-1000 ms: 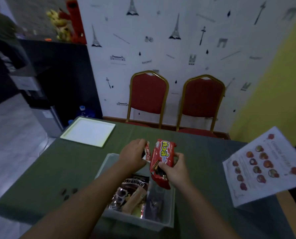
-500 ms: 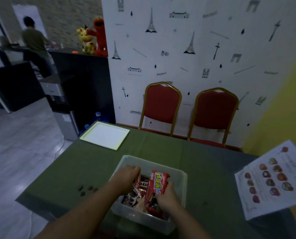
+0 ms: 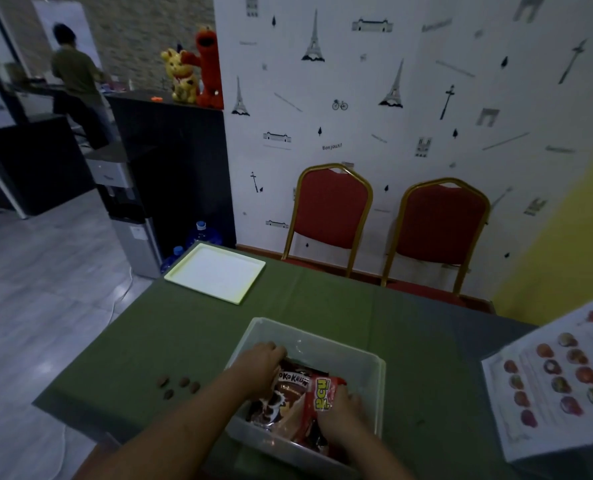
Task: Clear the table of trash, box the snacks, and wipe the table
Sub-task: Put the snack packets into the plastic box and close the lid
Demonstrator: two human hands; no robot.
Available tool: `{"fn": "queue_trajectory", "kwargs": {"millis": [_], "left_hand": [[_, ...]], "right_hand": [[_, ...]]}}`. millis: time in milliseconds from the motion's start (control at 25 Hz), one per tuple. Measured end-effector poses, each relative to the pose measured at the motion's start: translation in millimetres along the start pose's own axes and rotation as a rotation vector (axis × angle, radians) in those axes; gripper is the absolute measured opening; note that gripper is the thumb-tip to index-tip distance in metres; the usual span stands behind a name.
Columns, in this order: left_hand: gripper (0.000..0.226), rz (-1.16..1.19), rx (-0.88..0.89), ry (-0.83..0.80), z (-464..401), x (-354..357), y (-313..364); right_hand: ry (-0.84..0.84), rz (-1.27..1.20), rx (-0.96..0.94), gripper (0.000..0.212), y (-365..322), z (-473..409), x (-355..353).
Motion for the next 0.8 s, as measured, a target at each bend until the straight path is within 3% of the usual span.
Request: {"fn": "queue_trajectory", "kwargs": {"millis": [160,400,800], "left_hand": [[0.051,0.135,0.011,0.211,9.8,-23.6,3.3],[0.043,0.158,-0.032,0.533,38.5,-76.7,-25.5],[0.054,0.205,-0.311,0.577,37.9,-123.3,-160.6]], "right_hand": [[0.082,-0.086,-0.223,0.039,-26.6,14.8,-14.4],[0.043,-0.377,-0.374,0.039,-82.7,35.0,-35.2],[0.001,-0.397,-0.47,0.042,-197.0,-13.7,-10.1]]}}
Point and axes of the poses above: each hand's wrist, its own z-axis away from the middle knuckle, its own x-axis out of the palm, y = z × x, the point moved 2 cm from there along -z, towards the middle knuckle, and after that the axes turned 2 degrees about z, right-handed, at the moved point
